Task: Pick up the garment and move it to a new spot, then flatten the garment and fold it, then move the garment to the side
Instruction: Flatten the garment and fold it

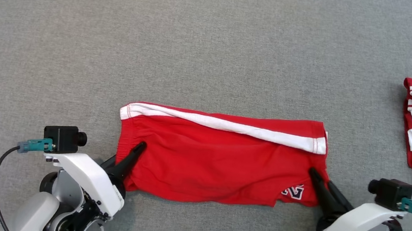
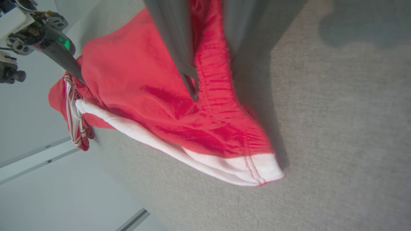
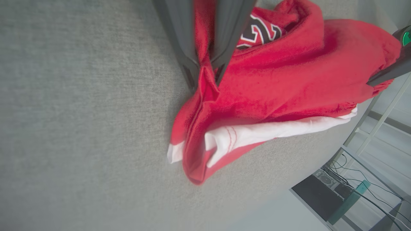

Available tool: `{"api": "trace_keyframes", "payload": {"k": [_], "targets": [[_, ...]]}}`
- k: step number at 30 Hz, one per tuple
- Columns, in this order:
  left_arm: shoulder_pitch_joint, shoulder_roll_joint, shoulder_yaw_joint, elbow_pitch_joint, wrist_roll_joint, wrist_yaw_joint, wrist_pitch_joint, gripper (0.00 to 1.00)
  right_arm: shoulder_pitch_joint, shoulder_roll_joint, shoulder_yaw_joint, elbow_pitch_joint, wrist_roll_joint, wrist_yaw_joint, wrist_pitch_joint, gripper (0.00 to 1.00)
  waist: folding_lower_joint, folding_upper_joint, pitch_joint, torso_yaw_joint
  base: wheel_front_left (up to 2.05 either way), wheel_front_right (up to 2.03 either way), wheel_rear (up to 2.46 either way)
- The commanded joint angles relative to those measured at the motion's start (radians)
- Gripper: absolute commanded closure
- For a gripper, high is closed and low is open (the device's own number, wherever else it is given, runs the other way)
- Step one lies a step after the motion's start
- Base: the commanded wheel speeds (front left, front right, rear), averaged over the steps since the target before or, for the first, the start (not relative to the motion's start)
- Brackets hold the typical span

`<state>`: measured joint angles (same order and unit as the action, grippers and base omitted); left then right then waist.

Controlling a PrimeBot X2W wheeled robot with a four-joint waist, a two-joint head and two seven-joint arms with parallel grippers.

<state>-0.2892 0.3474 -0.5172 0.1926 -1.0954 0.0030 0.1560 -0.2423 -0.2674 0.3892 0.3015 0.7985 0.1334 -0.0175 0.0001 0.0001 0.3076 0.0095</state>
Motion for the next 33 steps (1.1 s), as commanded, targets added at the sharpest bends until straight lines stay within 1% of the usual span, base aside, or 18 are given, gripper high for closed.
{"api": "trace_keyframes", "payload": {"k": [1,2,3,4,7,10,13,15,19,23,25,28,33], "targets": [[-0.008,0.034,0.045,-0.025,-0.008,0.008,-0.001,1.0,0.016,0.006,0.005,-0.033,-0.025,-0.003,0.014,0.93,-0.0001,-0.0001,0.006,-0.008,0.0,0.0,0.0],[-0.008,0.037,0.046,-0.024,-0.007,0.011,-0.001,1.0,0.019,0.018,-0.001,-0.042,-0.039,-0.003,0.016,0.58,-0.0001,-0.0001,0.008,-0.013,0.0,0.0,0.0],[-0.009,0.038,0.048,-0.02,-0.006,0.014,-0.003,0.57,0.023,0.029,-0.013,-0.048,-0.049,-0.003,0.015,0.0,-0.0001,-0.0001,0.01,-0.015,0.0,0.0,0.0],[-0.009,0.038,0.05,-0.016,-0.006,0.016,-0.006,0.0,0.027,0.039,-0.02,-0.055,-0.057,-0.003,0.018,0.0,-0.0001,-0.0001,0.01,-0.017,0.0,0.0,0.0],[-0.005,0.042,0.06,-0.012,0.005,0.026,-0.028,0.0,0.034,0.059,-0.043,-0.081,-0.078,-0.003,0.015,0.0,-0.0001,-0.0001,0.004,-0.025,0.0,0.0,0.0],[0.003,0.058,0.069,-0.022,0.055,0.062,-0.08,0.0,0.047,0.058,-0.084,-0.103,-0.115,-0.003,-0.003,0.0,-0.0001,-0.0001,-0.01,-0.026,0.0,0.0,0.0],[0.025,0.061,0.092,-0.054,0.081,0.092,-0.142,0.0,0.061,0.042,-0.153,-0.11,-0.229,-0.003,-0.068,0.0,-0.0001,-0.0001,-0.03,-0.021,0.0,0.0,0.0],[0.037,0.071,0.102,-0.079,0.116,0.123,-0.185,0.0,0.071,0.045,-0.195,-0.115,-0.298,-0.003,-0.115,0.0,-0.0001,-0.0001,-0.041,-0.014,0.0,0.0,0.0],[0.052,0.091,0.126,-0.138,0.218,0.201,-0.296,0.0,0.086,0.065,-0.249,-0.128,-0.381,-0.003,-0.183,0.0,-0.0001,-0.0001,-0.06,-0.006,0.0,0.0,0.0],[0.067,0.114,0.121,-0.198,0.359,0.283,-0.381,0.0,0.093,0.076,-0.285,-0.132,-0.466,-0.003,-0.221,0.0,-0.0001,-0.0001,-0.079,-0.004,0.0,0.0,0.0],[0.079,0.113,0.122,-0.231,0.415,0.306,-0.401,0.0,0.104,0.084,-0.3,-0.13,-0.499,-0.003,-0.231,0.0,-0.0001,-0.0001,-0.09,-0.001,0.0,0.0,0.0],[0.133,0.103,0.122,-0.268,0.483,0.324,-0.414,0.0,0.14,0.099,-0.317,-0.125,-0.548,-0.003,-0.24,0.0,-0.0001,-0.0001,-0.117,0.007,0.0,0.0,0.0],[0.199,0.09,0.115,-0.273,0.516,0.329,-0.416,0.0,0.192,0.119,-0.337,-0.113,-0.574,-0.003,-0.243,0.0,-0.0001,-0.0001,-0.154,0.016,0.0,0.0,0.0]]}}
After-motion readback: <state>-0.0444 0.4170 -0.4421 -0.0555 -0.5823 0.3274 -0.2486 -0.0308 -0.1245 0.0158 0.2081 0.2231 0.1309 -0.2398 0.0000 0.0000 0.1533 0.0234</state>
